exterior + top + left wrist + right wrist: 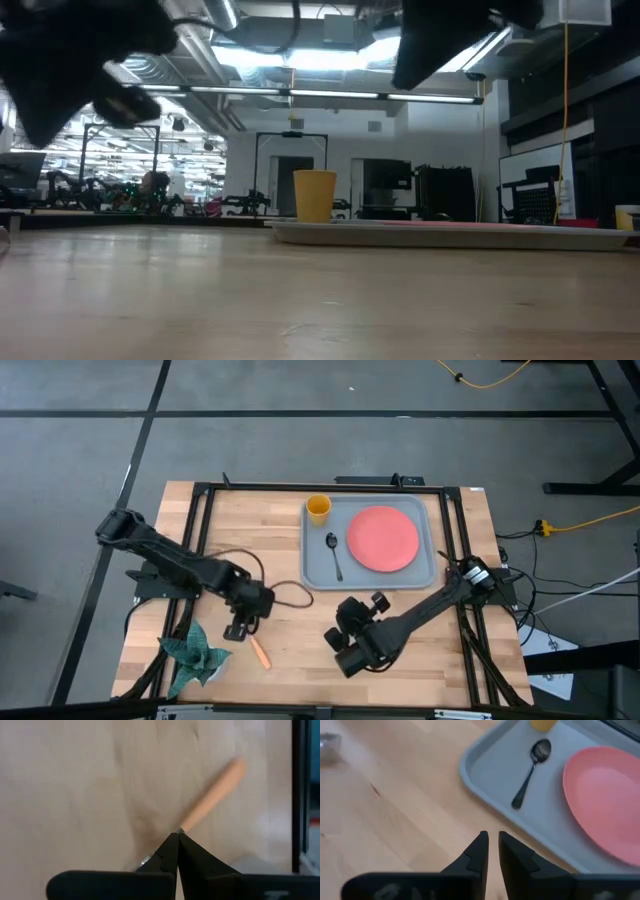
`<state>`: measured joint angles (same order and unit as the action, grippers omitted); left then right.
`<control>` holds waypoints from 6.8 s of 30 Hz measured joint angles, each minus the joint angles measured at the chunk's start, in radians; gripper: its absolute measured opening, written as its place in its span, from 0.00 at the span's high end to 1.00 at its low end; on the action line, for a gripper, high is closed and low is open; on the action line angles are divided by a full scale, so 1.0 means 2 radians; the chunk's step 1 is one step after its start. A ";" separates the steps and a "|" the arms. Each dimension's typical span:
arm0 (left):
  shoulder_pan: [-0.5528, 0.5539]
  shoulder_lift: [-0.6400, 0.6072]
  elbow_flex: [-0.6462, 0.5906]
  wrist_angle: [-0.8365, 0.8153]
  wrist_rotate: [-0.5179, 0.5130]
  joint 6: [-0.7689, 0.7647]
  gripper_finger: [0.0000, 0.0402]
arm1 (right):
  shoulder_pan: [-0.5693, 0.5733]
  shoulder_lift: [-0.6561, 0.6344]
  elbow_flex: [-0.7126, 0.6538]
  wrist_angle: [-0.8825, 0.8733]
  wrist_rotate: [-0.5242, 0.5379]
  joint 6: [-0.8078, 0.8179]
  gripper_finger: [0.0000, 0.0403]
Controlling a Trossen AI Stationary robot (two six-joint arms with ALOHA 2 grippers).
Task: Pick and place plate/cup/fork/spoon on tray
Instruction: Put the orange fork on the gray tray to the left of the black spoon
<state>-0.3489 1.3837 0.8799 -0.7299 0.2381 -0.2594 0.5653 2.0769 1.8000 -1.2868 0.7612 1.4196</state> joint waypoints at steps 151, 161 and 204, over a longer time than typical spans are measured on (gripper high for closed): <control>-0.107 0.150 -0.063 0.256 -0.466 0.198 0.77 | 0.047 0.001 -0.004 -0.031 -0.029 0.017 0.88; -0.084 0.165 -0.062 0.267 -0.445 0.215 0.77 | 0.047 0.001 -0.004 -0.036 -0.042 0.017 0.88; -0.129 0.205 -0.012 0.237 -0.540 0.228 0.95 | 0.061 0.001 -0.004 -0.034 -0.041 0.019 0.88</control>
<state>-0.6073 1.7947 0.8566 -0.2561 -0.8410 0.1958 0.6880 2.0784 1.7924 -1.3556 0.6792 1.4578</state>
